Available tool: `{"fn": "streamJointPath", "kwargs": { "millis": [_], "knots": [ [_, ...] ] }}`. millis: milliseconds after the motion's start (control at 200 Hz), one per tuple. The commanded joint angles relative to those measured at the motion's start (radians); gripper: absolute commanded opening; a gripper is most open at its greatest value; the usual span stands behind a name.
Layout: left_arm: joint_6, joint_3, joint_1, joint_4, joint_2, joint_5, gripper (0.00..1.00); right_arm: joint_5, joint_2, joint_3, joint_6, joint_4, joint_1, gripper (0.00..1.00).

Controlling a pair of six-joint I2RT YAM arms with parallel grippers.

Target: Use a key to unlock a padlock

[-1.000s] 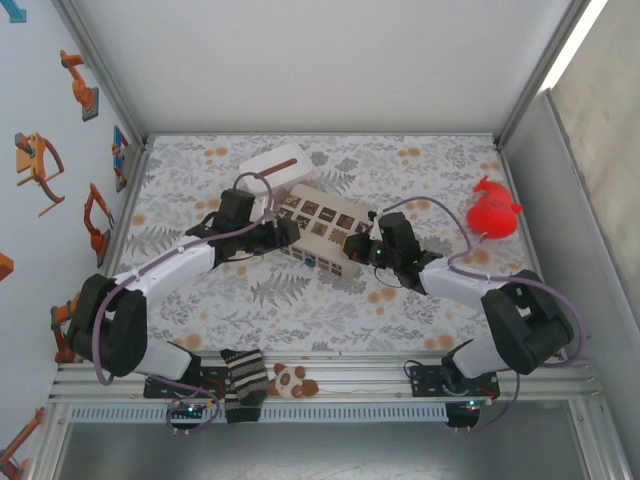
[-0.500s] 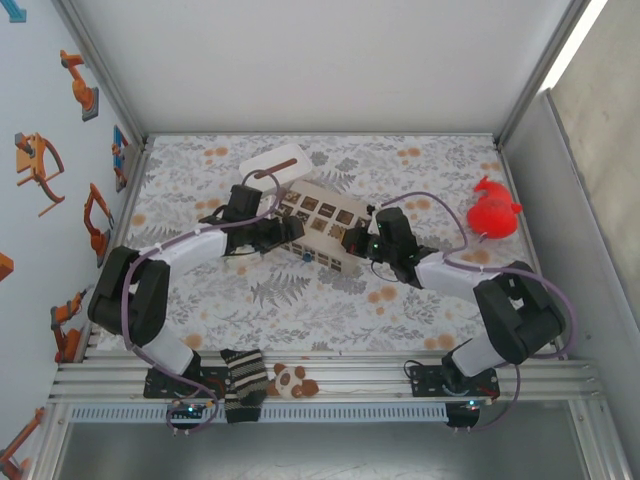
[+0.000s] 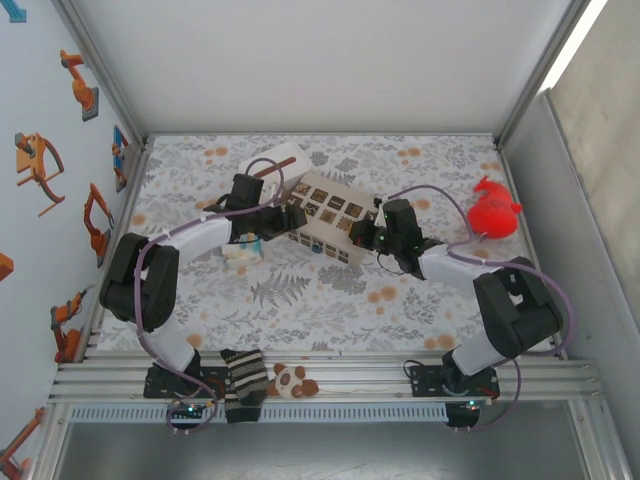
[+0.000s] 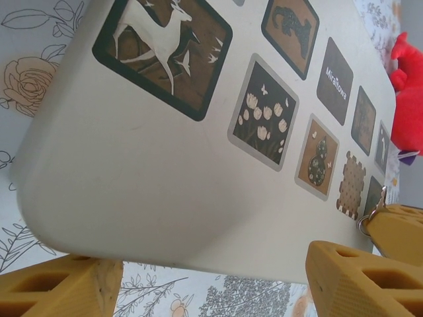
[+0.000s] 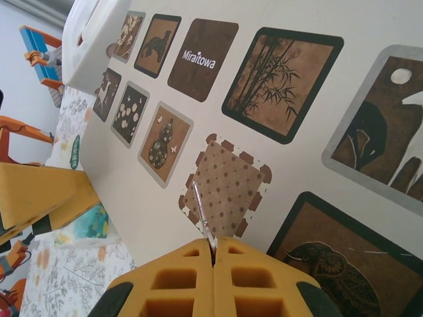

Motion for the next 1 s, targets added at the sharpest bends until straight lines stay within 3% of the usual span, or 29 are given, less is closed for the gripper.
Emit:
{"fn": "streamJointPath", "kwargs": {
  "millis": [0,140,215,446,641,761,992],
  "knots": [
    [0.037,-0.055,0.002,0.038,-0.086,0.021,0.74,-0.018,0.004,0.008,-0.014,-0.013,-0.004,0.0],
    [0.047,-0.174,0.0,0.076,-0.197,0.015,0.73,-0.021,0.004,-0.011,-0.007,0.009,-0.003,0.0],
    [0.048,-0.236,-0.008,0.1,-0.241,0.016,0.67,-0.021,0.007,-0.017,-0.003,0.019,-0.003,0.0],
    [0.033,-0.34,-0.048,0.208,-0.252,0.024,0.61,-0.045,-0.028,0.008,-0.013,0.027,0.0,0.0],
    [-0.017,-0.368,-0.064,0.397,-0.196,0.05,0.57,-0.047,-0.109,0.015,-0.02,0.017,0.0,0.0],
    [-0.009,-0.349,-0.07,0.432,-0.142,0.051,0.52,-0.061,-0.137,-0.002,0.0,0.039,0.001,0.0],
    [0.014,-0.34,-0.066,0.522,-0.048,0.076,0.49,-0.061,-0.139,-0.037,0.022,0.106,0.007,0.0]
  ]
}}
